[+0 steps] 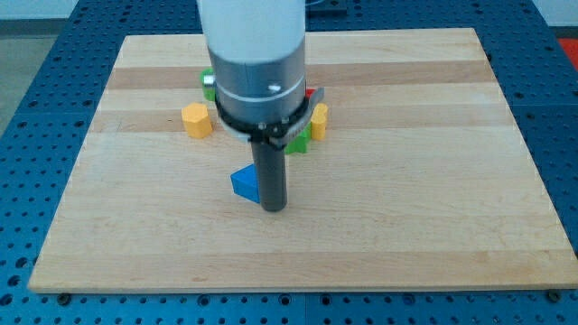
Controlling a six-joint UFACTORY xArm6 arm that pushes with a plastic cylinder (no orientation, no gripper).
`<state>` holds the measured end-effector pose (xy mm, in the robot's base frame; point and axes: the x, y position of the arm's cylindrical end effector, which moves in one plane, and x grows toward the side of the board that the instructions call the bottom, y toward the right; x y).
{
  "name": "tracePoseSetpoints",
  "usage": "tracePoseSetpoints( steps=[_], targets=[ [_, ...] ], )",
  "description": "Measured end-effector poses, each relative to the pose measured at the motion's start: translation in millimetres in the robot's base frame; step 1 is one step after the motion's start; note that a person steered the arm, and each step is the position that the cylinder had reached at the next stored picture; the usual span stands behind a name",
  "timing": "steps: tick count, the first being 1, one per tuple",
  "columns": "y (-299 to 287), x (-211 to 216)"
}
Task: Push the blue triangle closer t group of the blocks
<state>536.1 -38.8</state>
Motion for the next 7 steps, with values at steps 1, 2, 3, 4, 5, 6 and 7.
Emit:
tracePoseSetpoints(
  steps=[1, 2, 3, 4, 5, 6, 7],
  targets=[
    [-16, 5],
    [-20, -10],
    [-20, -29],
    [-38, -34],
    [-51, -40],
    [-29, -54],
    [3, -54]
  ],
)
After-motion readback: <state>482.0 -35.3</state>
